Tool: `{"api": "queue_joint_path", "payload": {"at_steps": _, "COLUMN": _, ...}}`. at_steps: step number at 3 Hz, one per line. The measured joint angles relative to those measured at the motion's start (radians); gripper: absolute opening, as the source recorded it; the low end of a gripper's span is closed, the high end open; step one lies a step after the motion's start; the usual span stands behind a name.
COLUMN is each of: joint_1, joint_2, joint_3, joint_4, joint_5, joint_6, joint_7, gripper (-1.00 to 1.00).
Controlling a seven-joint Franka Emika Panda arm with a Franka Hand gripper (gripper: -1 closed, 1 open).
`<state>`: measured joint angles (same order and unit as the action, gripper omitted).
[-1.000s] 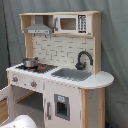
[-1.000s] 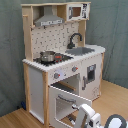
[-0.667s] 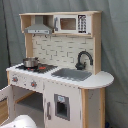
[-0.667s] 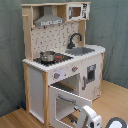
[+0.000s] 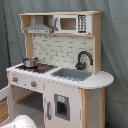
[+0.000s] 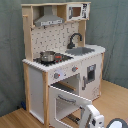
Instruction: Play with the kitchen
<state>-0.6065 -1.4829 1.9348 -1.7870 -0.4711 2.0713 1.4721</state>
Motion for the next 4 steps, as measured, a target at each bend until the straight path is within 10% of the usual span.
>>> {"api": "queue_joint_path", "payload": {"at_steps": 4, "joint_1": 0.138, "joint_2": 0.025, "joint_3": -0.006, "joint_4": -0.352, "joint_5": 0.101, "joint_6": -0.042, "joint_7": 0.038, "gripper": 1.0}}
